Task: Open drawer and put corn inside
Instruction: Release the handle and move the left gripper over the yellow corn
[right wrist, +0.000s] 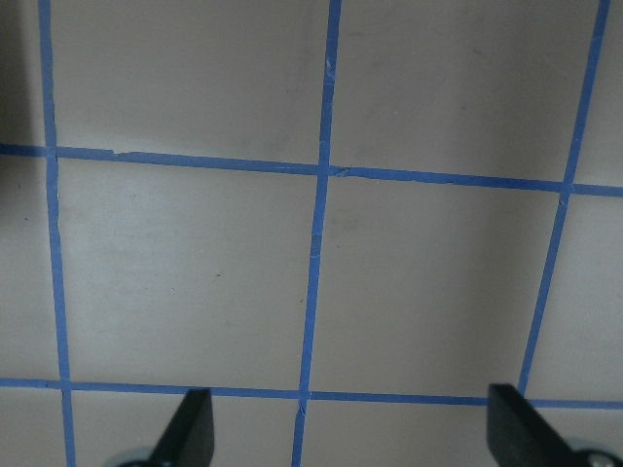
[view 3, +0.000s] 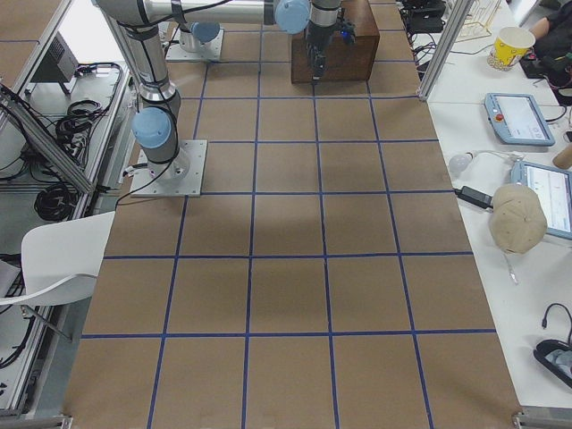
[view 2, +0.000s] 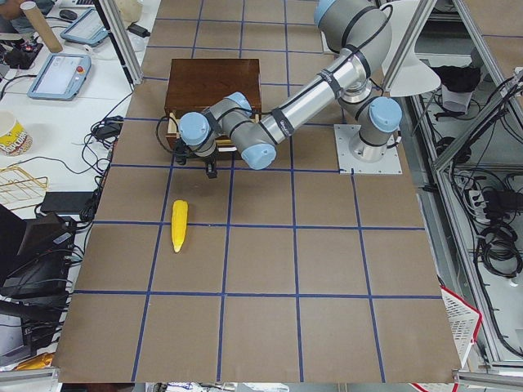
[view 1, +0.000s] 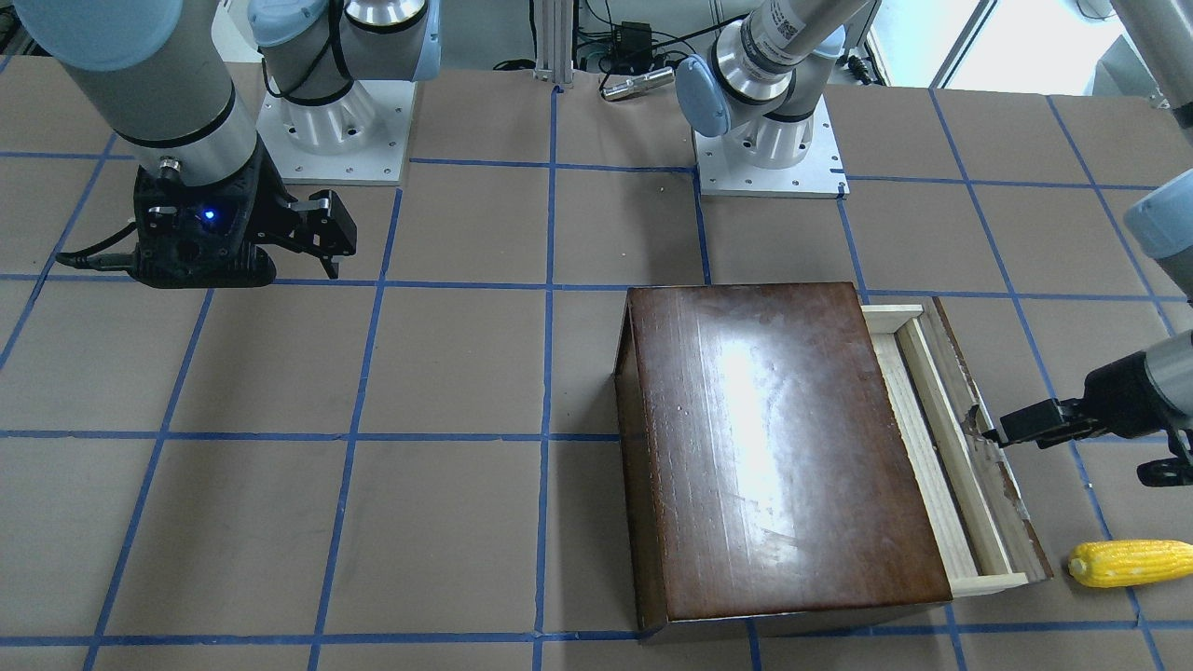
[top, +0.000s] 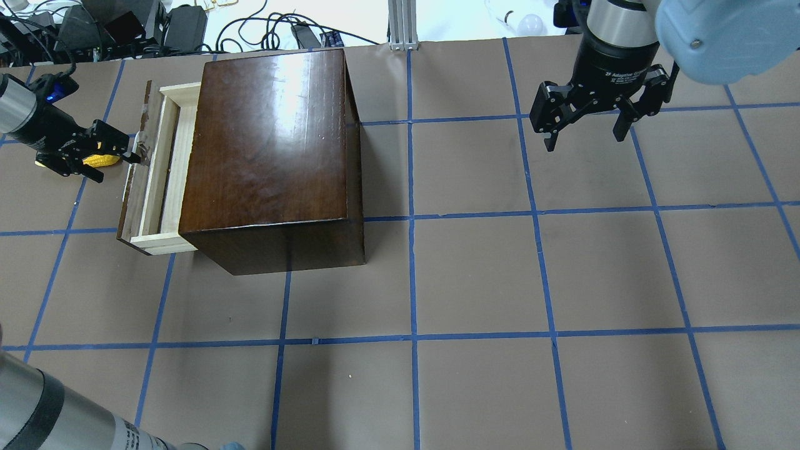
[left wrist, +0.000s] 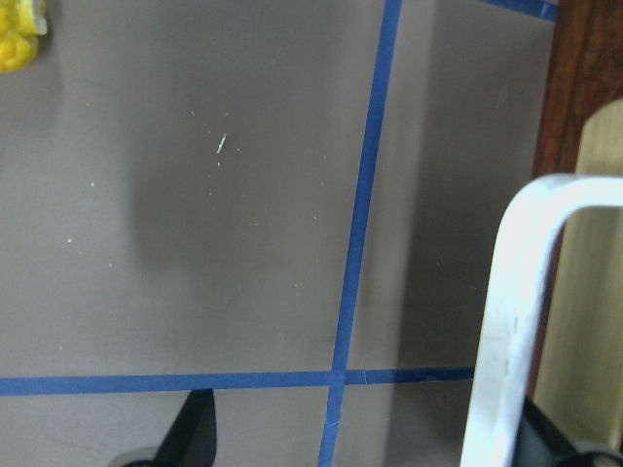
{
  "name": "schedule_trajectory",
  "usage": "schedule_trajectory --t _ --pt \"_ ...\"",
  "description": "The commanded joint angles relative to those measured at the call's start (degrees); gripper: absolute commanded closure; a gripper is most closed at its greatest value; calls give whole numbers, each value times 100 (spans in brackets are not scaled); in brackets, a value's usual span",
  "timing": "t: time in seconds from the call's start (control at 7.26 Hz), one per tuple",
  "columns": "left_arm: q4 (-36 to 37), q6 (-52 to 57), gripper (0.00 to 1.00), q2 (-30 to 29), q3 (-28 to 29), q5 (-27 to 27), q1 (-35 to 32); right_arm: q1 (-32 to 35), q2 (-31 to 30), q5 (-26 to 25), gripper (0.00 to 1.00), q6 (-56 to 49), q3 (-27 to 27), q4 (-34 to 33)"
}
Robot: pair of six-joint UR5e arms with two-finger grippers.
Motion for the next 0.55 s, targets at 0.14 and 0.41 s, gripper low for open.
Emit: schedule_trajectory --t 0.14,0.41 --pt "-474 322 0 66 620 633 -3 0 0 0 0 0 0 0" --pt "-266 1655 0 -109 772 1355 49 0 0 0 0 0 0 0"
